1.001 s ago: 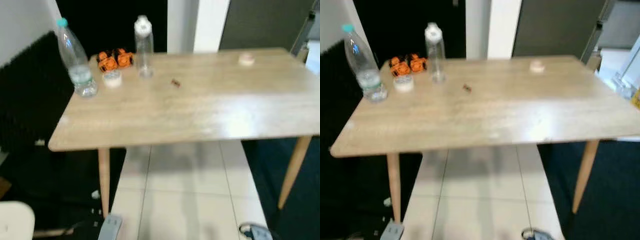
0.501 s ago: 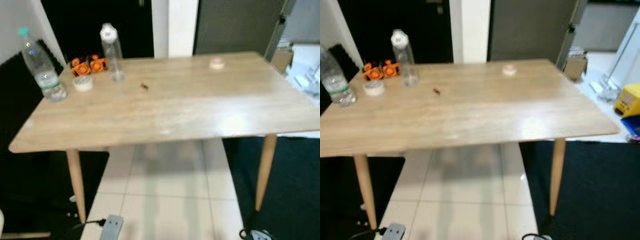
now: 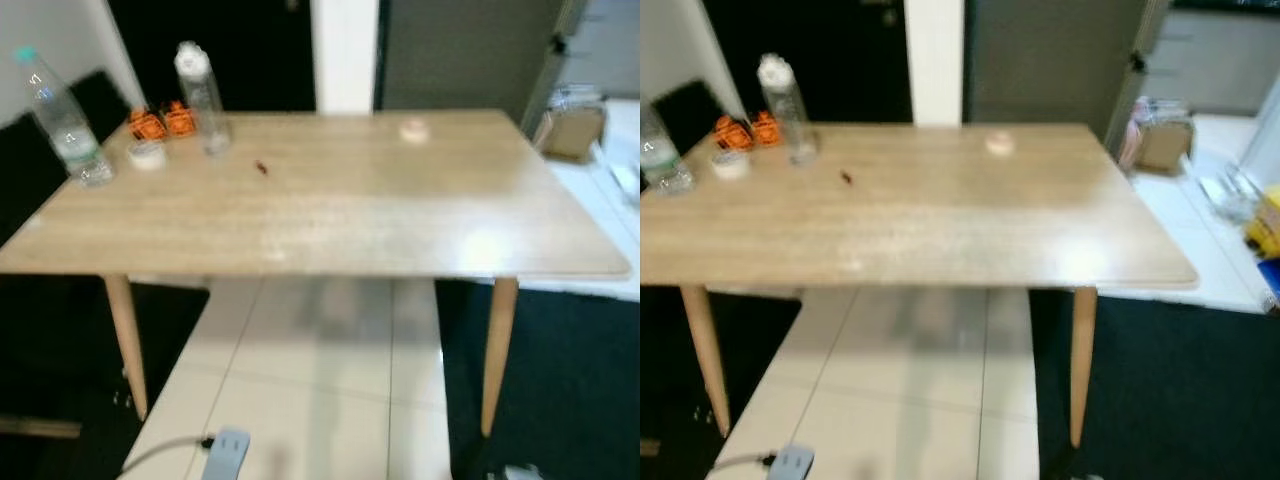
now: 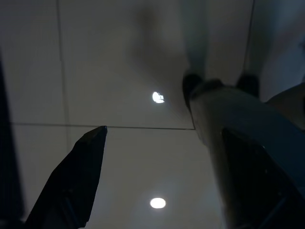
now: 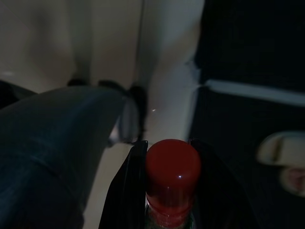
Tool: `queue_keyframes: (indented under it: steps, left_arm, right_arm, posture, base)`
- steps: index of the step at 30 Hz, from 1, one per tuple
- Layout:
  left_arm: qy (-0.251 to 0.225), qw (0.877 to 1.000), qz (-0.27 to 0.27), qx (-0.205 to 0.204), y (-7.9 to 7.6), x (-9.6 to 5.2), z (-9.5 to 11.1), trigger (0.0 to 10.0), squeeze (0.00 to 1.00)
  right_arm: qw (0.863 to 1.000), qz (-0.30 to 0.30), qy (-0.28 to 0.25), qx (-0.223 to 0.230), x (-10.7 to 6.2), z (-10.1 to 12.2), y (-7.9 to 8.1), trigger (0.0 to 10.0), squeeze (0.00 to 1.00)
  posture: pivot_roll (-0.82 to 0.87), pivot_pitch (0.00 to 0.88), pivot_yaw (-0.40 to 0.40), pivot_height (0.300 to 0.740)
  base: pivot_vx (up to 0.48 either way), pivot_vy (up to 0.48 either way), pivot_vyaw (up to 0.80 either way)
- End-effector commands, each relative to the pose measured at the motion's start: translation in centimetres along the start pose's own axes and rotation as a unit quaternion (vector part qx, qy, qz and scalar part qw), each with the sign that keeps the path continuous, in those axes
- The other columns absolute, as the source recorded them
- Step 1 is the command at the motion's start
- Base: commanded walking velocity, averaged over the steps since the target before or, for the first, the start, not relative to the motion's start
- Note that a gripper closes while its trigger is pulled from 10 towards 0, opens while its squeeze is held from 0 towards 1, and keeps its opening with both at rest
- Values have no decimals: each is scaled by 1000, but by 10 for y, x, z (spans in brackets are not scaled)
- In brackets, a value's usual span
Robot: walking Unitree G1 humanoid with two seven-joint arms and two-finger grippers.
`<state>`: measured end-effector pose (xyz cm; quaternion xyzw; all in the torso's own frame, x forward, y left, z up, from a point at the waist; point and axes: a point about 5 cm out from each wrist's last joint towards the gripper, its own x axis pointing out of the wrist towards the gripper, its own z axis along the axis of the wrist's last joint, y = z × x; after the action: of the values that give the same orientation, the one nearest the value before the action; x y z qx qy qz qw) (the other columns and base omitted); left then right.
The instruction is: Restocking fridge
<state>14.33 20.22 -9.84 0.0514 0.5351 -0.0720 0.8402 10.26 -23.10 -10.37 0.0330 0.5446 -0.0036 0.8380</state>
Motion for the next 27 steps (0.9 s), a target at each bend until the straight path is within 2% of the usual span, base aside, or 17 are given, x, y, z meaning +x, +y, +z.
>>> queue_keyframes:
  steps: [1, 5, 27]
  left_arm:
    - [6, 1000, -3, 5, -1, 0, -3, 10000, 0]
    - [6, 1000, -3, 5, -1, 0, -3, 10000, 0]
    - [6, 1000, -2, 4, 3, -1, -3, 10000, 0]
  right_arm:
    - [1000, 7, -1, -5, 1, 0, 4, 10000, 0]
    - [1000, 3, -1, -5, 1, 0, 4, 10000, 0]
    - [1000, -4, -7, 3, 1, 3, 3, 10000, 0]
  posture:
    - [4, 0, -3, 740]
    - [4, 0, -3, 740]
    - [-2, 0, -4, 740]
  base:
    - [0, -480, 800]
    - [0, -480, 797]
    - [0, -480, 0]
